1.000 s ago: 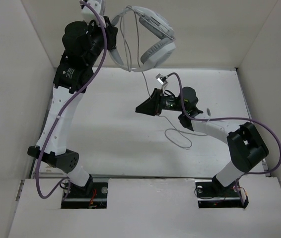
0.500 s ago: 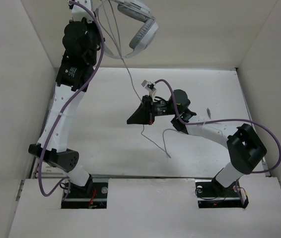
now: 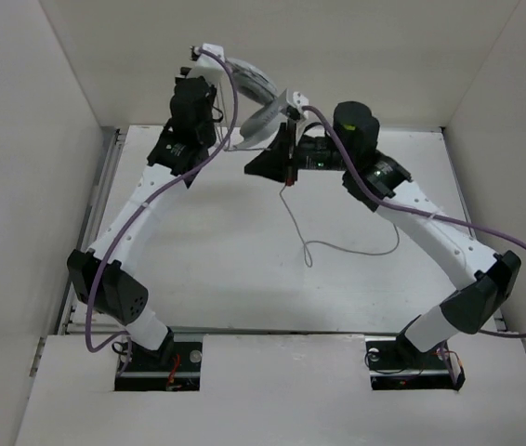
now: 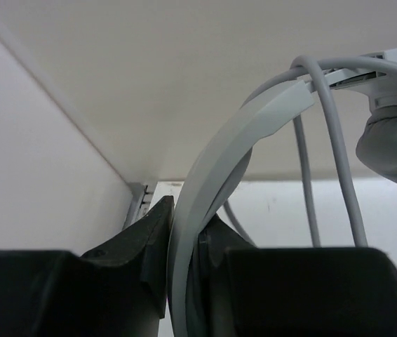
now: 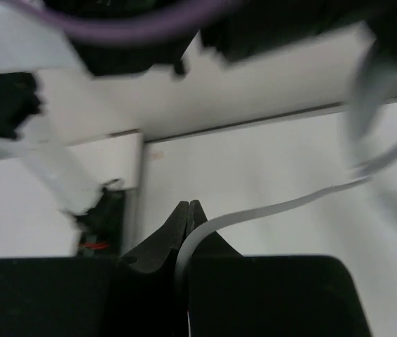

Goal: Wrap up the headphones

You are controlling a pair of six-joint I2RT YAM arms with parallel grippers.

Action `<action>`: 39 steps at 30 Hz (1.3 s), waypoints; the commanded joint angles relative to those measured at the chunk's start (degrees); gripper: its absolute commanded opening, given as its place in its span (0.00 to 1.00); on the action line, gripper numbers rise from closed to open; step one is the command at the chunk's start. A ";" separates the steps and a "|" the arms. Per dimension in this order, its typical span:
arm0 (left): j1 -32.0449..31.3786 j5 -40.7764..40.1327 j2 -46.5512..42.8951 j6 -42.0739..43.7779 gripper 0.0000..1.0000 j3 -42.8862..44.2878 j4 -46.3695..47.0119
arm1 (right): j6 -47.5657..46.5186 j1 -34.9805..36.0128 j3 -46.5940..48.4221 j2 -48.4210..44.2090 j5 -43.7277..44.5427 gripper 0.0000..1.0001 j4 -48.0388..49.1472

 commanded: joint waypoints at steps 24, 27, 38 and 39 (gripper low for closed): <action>-13.48 19.97 -8.12 1.73 0.00 -7.86 -14.76 | -87.74 -4.04 -0.56 -2.38 63.94 0.02 10.09; -14.18 23.05 -7.94 0.15 0.00 -6.80 -16.79 | -86.16 -5.53 1.28 -0.19 62.53 0.03 10.63; -15.06 30.97 -10.05 -2.58 0.00 -4.08 -19.78 | -72.72 -13.44 3.66 5.44 55.06 0.04 7.65; -15.06 31.32 -10.05 -2.67 0.00 -3.81 -19.95 | -71.67 -14.15 3.66 5.88 54.71 0.03 7.56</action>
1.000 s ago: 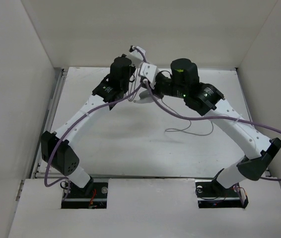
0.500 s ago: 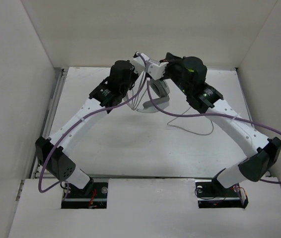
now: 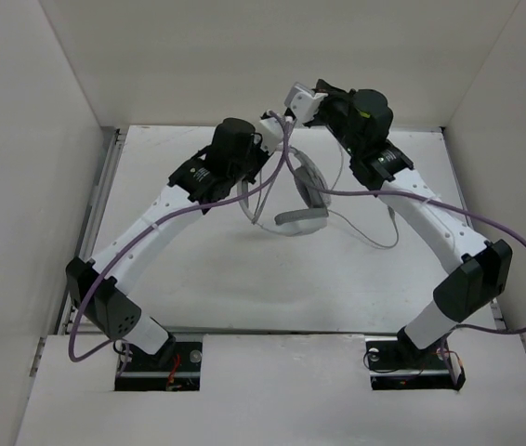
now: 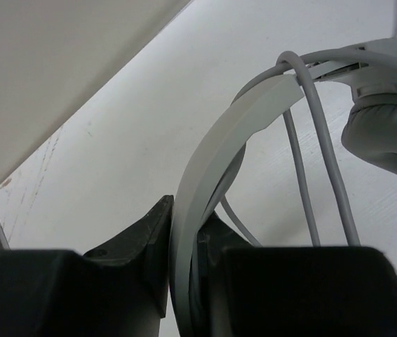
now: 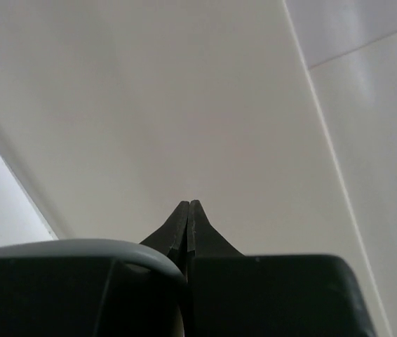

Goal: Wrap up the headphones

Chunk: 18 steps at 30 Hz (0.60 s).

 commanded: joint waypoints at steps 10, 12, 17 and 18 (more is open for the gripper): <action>-1.86 7.57 -4.76 -2.98 0.00 10.37 3.56 | 12.44 -9.89 1.85 5.37 -0.02 0.03 -0.10; -2.12 8.27 -4.41 -3.16 0.00 11.86 3.12 | 14.11 -10.68 1.58 5.90 -1.16 0.04 -0.54; -2.83 11.78 -2.83 -5.61 0.00 17.74 1.46 | 24.80 -12.17 0.27 6.08 -10.36 0.07 -3.43; -3.00 12.40 -2.39 -6.31 0.00 19.32 1.10 | 28.32 -12.35 0.18 6.08 -13.26 0.08 -4.57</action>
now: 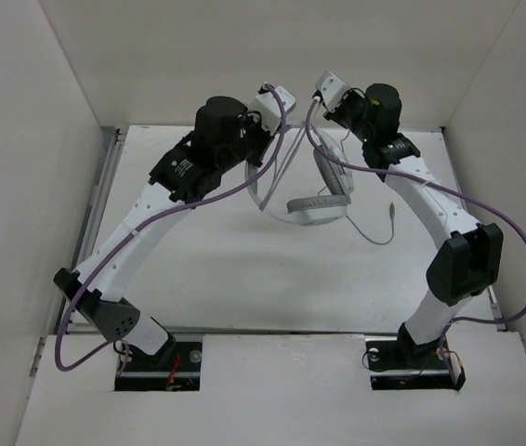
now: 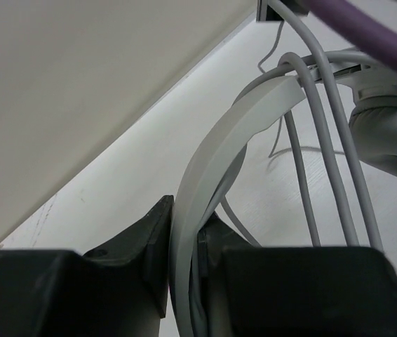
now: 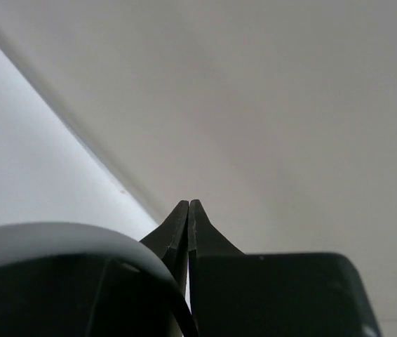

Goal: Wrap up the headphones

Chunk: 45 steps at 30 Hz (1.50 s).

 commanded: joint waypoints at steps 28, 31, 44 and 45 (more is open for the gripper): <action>0.41 1.56 11.52 -16.22 0.01 42.15 8.24 | 98.05 6.30 -36.12 -2.79 -40.57 0.51 58.66; 1.29 -0.73 11.43 -16.39 0.01 42.15 9.47 | 99.46 8.15 -36.83 -3.23 -41.27 0.53 59.80; 9.46 -22.34 10.82 -6.73 0.01 37.23 23.88 | 94.81 18.34 -37.09 -4.11 -49.97 0.41 58.49; 10.42 -23.40 10.64 -5.94 0.01 36.53 25.11 | 94.37 18.96 -36.74 -4.19 -50.67 0.36 58.31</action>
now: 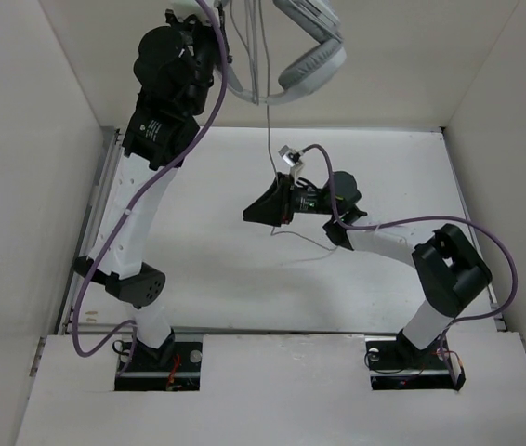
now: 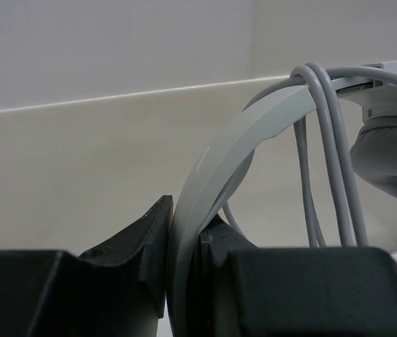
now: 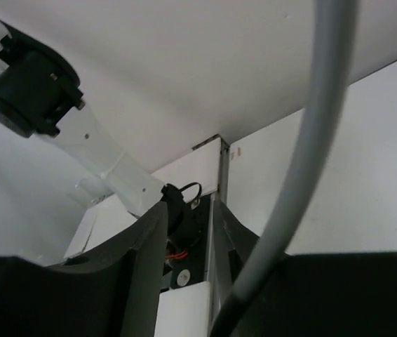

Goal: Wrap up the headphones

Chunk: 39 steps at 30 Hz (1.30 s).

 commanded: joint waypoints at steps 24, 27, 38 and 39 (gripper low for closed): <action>6.06 -15.50 -9.72 20.70 0.01 -33.45 30.83 | -57.03 -0.72 45.57 -10.60 1.95 0.00 -78.33; 3.78 -13.57 -11.91 21.66 0.01 -38.01 29.43 | -72.06 -0.45 48.93 -11.21 13.02 0.00 -88.19; -2.29 -7.07 -16.93 20.70 0.01 -46.47 18.63 | -106.81 -1.41 46.30 -10.95 54.69 0.00 -81.23; -2.55 -6.62 -16.93 20.35 0.01 -46.38 17.74 | -108.13 -2.12 45.69 -10.69 56.80 0.00 -77.70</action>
